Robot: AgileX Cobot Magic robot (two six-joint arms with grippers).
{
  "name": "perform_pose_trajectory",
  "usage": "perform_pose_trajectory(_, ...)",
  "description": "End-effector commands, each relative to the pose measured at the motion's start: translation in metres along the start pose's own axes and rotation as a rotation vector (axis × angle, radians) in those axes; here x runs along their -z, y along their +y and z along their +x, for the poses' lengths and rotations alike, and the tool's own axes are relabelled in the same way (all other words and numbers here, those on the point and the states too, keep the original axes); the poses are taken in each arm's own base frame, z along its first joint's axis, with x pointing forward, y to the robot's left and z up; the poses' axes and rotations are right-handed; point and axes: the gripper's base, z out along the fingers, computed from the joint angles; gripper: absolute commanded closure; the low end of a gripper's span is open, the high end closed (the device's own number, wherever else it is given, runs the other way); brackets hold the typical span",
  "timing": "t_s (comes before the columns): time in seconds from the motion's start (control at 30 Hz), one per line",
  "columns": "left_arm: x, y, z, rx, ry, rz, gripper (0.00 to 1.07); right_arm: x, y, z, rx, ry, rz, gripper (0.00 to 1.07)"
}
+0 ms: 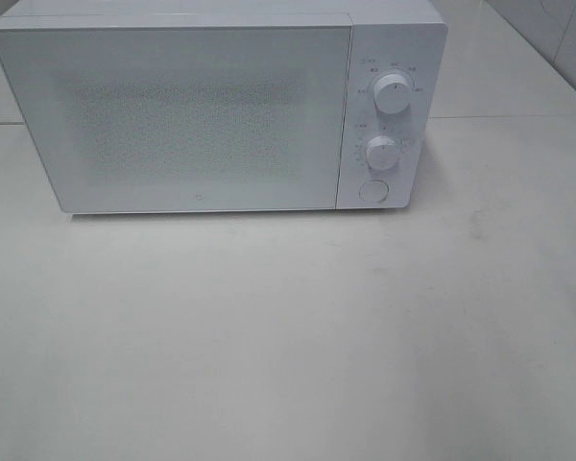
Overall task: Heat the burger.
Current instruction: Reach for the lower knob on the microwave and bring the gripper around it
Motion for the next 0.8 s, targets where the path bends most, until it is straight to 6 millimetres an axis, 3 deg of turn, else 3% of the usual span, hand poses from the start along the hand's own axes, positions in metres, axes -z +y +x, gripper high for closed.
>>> perform_pose_trajectory(0.03, 0.003, -0.001, 0.002, 0.002, -0.03, 0.005, 0.08, -0.017, 0.0, -0.006, 0.003, -0.027, -0.002, 0.32)
perform_pose_trajectory(0.53, 0.003, -0.001, 0.002, 0.002, -0.03, 0.005, 0.08, -0.065, 0.004, -0.007, -0.023, -0.058, -0.027, 0.32)
perform_pose_trajectory(0.8, 0.003, -0.001, 0.002, 0.002, -0.03, 0.005, 0.08, -0.079, 0.005, 0.013, -0.024, -0.212, -0.058, 0.32)
